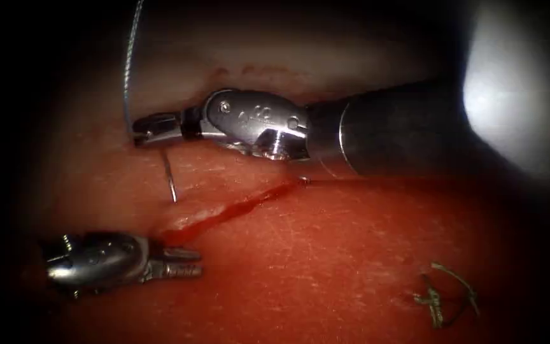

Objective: Wound Closure

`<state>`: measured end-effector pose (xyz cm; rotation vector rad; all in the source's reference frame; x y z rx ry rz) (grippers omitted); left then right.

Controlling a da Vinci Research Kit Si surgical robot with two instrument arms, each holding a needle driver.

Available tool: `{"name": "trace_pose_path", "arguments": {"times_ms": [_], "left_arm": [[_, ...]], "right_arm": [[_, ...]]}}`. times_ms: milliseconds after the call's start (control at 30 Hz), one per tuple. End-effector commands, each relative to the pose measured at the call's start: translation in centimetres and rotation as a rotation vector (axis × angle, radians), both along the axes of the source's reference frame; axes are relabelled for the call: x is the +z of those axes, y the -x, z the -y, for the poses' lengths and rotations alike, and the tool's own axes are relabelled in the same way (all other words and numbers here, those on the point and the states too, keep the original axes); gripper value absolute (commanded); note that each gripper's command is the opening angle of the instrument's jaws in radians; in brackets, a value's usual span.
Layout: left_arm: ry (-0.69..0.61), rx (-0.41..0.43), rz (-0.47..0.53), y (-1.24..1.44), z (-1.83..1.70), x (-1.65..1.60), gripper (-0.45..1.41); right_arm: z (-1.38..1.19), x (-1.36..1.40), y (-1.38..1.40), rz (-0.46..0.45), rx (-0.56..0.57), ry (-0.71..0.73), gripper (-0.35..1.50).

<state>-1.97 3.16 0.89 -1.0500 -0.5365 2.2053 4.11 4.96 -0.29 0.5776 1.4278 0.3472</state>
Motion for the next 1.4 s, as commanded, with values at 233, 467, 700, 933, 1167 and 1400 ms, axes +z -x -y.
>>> {"name": "trace_pose_path", "arguments": {"times_ms": [233,467,700,933,1167,1400], "left_arm": [[-0.004,0.001,-0.001,0.06,0.07,0.07,-0.12],[-0.004,0.001,-0.001,0.06,0.08,0.06,-0.12],[-0.004,0.001,-0.001,0.06,0.08,0.06,-0.12],[-0.005,0.002,0.000,0.05,0.07,0.06,-0.12],[-0.005,0.002,0.000,0.05,0.07,0.06,-0.12],[-0.005,0.002,0.000,0.05,0.07,0.06,-0.12]], "right_arm": [[0.03,0.05,-0.09,0.029,-0.014,-0.120,-0.35],[0.06,0.06,-0.10,0.052,-0.035,-0.252,-0.35],[0.17,0.05,-0.12,0.078,-0.079,-0.369,-0.35],[0.31,0.00,-0.08,0.095,-0.123,-0.438,-0.35],[0.41,-0.04,-0.01,0.122,-0.145,-0.508,-0.35],[0.53,-0.04,-0.01,0.152,-0.181,-0.628,-0.35]]}}
